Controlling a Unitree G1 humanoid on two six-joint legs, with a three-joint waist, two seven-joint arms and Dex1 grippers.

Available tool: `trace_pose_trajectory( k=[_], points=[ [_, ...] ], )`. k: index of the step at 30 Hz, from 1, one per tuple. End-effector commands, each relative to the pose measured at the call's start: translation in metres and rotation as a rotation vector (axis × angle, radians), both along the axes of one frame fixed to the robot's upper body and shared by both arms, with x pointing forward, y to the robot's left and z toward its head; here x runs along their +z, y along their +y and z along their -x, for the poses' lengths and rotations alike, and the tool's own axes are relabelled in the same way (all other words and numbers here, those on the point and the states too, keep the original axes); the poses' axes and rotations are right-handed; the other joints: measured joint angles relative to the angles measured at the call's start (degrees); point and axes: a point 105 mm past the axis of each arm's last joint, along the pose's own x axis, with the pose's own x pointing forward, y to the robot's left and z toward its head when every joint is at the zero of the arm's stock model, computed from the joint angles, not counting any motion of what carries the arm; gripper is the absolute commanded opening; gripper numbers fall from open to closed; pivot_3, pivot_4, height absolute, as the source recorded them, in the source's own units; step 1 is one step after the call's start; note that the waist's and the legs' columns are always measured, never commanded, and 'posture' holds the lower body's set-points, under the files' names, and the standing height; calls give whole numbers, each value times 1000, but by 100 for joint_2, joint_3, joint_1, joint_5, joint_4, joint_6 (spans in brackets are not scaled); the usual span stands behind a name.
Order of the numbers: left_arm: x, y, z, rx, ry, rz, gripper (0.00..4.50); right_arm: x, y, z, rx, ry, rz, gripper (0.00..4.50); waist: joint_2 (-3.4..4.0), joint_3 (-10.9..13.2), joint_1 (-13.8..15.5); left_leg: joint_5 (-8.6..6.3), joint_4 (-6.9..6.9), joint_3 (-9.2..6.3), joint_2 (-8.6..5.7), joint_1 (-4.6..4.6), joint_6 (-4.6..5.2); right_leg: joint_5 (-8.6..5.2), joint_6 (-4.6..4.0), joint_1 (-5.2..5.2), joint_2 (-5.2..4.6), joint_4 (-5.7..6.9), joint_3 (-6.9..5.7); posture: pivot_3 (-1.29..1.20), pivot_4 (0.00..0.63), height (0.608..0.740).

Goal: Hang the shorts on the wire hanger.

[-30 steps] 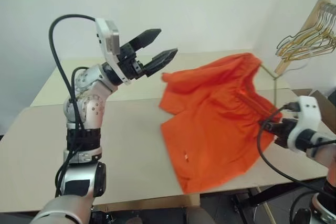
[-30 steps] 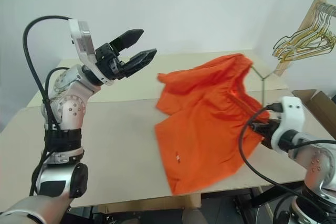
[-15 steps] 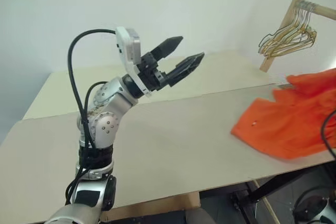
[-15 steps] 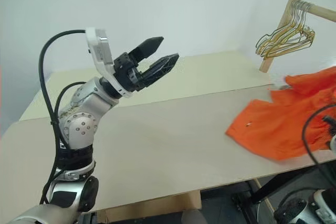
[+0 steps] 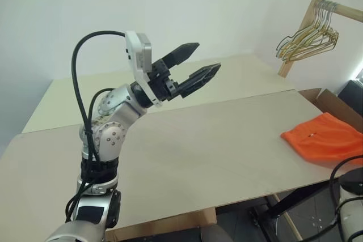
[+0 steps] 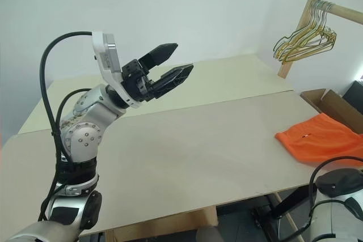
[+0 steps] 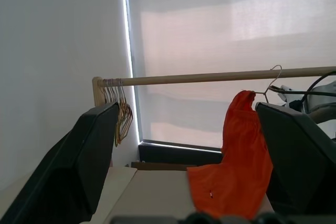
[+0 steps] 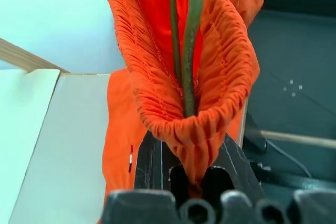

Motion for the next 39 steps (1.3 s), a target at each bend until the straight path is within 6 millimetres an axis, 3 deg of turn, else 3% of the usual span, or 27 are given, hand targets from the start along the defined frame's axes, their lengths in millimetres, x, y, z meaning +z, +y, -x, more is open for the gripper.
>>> trace_pose_trajectory(
  k=[1,17,21,30,32,35,36,39],
  points=[
    [8,3,8,0,-46,6,4485,1,-10,8,-54,-12,-20,0,-1,1,9,0,0,0,0,1,0,0,0,4,0,-5,0,-245,0,740],
    [8,5,8,20,-47,-1,4485,-13,-39,17,-147,28,-28,0,-27,17,151,0,-8,3,1,1,-1,10,16,25,0,-57,-3,-237,0,740],
    [9,6,8,25,-48,-5,4500,-4,-34,13,-135,50,73,1290,-22,14,137,0,-9,4,0,-7,-1,16,26,27,-1,-77,1,-233,0,740],
    [10,11,6,49,-56,-18,4500,54,-22,9,-243,76,435,4480,16,8,174,0,-12,11,-4,0,-1,19,31,27,-6,-73,8,-195,0,740],
    [10,13,5,60,-58,-22,4500,73,-19,15,-343,130,605,4480,18,6,181,0,-12,11,-4,0,-1,19,32,27,-6,-73,11,-184,0,740],
    [10,18,1,91,-55,-37,4500,120,4,20,-488,121,973,4480,22,4,238,0,-13,11,-4,-4,-1,19,32,20,-7,-73,13,-160,0,740],
    [9,20,0,102,-52,-47,4500,135,18,17,-504,72,1077,4480,24,3,248,0,-14,12,-4,-4,-2,19,32,19,-7,-73,15,-146,0,740],
    [1,31,-4,122,-22,-111,4500,170,80,-15,-303,-232,1354,4480,26,3,260,0,-15,17,-4,5,-2,20,34,19,-7,-70,22,-105,0,740]
  ],
)
